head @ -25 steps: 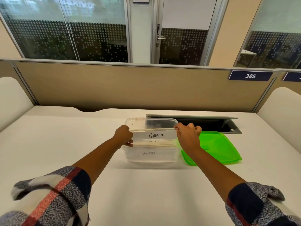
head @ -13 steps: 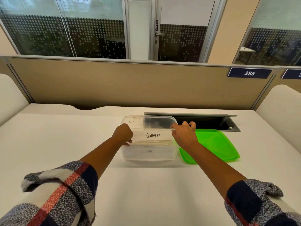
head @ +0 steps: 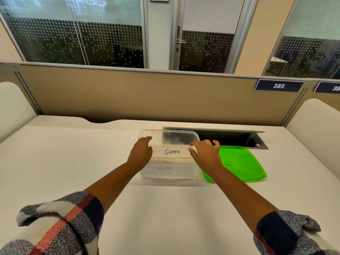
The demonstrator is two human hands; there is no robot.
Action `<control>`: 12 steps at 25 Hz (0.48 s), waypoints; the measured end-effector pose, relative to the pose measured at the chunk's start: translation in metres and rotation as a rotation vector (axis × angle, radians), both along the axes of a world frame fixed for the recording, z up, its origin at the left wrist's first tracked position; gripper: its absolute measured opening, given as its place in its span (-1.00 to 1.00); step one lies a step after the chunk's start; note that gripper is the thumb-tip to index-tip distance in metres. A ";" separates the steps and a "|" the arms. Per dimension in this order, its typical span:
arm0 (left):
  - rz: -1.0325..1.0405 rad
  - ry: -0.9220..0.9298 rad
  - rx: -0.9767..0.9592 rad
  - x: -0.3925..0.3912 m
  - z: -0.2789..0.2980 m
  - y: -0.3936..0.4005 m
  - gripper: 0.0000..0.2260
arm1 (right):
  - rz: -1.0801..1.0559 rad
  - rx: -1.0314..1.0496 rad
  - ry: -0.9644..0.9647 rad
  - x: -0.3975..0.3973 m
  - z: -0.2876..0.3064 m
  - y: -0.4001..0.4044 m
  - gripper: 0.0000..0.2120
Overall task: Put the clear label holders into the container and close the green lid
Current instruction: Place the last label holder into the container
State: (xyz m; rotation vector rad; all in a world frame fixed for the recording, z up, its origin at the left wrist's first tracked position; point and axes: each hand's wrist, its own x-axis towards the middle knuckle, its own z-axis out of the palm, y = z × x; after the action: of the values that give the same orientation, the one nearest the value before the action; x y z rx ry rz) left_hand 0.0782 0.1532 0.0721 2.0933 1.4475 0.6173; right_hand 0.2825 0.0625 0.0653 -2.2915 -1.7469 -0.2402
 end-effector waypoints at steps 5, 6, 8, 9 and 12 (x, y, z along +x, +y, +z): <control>-0.075 0.024 0.243 -0.012 -0.001 -0.038 -0.63 | 0.053 0.225 -0.062 -0.018 -0.005 -0.019 -0.59; -0.104 0.016 0.294 -0.016 -0.002 -0.047 -0.64 | 0.041 0.285 -0.097 -0.023 -0.006 -0.025 -0.60; -0.172 0.020 0.414 -0.024 -0.011 -0.066 -0.65 | 0.040 0.340 -0.127 -0.036 -0.013 -0.040 -0.63; -0.195 0.024 0.474 -0.028 -0.018 -0.074 -0.66 | 0.052 0.357 -0.130 -0.042 -0.018 -0.049 -0.65; -0.231 0.019 0.503 -0.041 -0.047 -0.099 -0.64 | 0.129 0.353 -0.095 -0.057 -0.041 -0.074 -0.65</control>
State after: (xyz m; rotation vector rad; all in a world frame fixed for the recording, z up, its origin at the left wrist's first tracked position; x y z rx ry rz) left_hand 0.0375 0.0545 0.0247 2.6051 1.1120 0.9428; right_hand 0.2255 -0.0112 0.0243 -1.9387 -1.7270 -0.5898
